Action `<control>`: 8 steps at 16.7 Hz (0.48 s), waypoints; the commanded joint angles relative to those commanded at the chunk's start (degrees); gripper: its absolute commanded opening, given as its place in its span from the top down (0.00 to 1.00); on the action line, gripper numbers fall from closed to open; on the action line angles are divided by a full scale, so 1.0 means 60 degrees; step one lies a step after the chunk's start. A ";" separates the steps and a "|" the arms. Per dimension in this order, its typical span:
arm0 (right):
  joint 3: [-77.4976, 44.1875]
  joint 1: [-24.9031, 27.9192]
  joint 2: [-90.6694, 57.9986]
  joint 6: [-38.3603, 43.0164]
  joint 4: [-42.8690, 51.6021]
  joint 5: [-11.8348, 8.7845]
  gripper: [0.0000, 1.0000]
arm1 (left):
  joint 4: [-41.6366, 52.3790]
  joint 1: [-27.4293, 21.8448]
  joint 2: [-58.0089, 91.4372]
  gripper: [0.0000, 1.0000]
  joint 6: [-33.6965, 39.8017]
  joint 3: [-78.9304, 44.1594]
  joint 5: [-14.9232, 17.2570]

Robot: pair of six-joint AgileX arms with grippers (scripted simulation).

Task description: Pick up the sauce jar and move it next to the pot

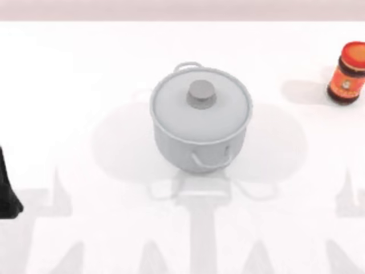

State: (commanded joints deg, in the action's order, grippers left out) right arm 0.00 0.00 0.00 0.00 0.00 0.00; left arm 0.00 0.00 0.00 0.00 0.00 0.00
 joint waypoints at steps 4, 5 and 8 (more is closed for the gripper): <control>-0.0196 -0.0016 -0.0269 -0.0007 0.0223 0.0005 0.00 | 0.0000 0.0000 0.0000 0.00 0.0000 0.0000 0.0000; -0.0403 -0.0036 -0.0544 -0.0016 0.0444 0.0014 0.00 | 0.0000 0.0000 0.0000 0.00 0.0000 0.0000 0.0000; -0.1505 -0.0142 -0.1931 -0.0078 0.1503 0.0068 0.00 | 0.0000 0.0000 0.0000 0.00 0.0000 0.0000 0.0000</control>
State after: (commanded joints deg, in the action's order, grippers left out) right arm -9.03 -0.85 -11.59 -0.47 9.02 0.41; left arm 0.00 0.00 0.00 0.00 0.00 0.00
